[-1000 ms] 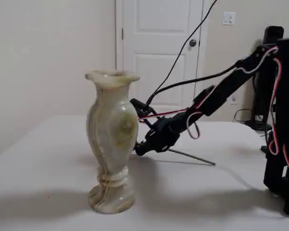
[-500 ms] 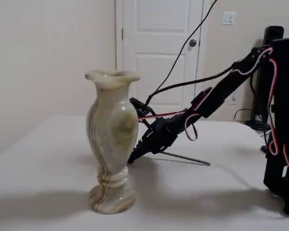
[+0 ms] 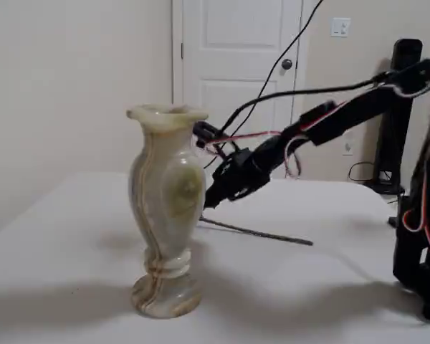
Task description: Pick up rose from vase and place it onto the table
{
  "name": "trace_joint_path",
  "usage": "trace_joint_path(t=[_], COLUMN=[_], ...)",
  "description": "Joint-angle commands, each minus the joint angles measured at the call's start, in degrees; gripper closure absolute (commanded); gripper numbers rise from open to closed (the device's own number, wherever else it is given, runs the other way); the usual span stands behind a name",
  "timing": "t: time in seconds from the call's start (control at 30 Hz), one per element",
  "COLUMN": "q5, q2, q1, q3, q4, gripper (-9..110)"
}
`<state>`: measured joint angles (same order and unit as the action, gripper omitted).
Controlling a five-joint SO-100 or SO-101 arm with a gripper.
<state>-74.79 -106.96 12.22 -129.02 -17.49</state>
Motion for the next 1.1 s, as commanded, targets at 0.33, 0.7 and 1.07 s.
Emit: trace_joint_path(t=[0.33, 0.7, 1.07], q5=[55.5, 70.8, 66.4], q2=[-30.3, -52.8, -72.9], q1=[-8.1, -19.7, -18.9], q3=[12.9, -6.2, -26.6], q4=[-43.0, -45.3, -44.5], gripper=[101, 101, 101])
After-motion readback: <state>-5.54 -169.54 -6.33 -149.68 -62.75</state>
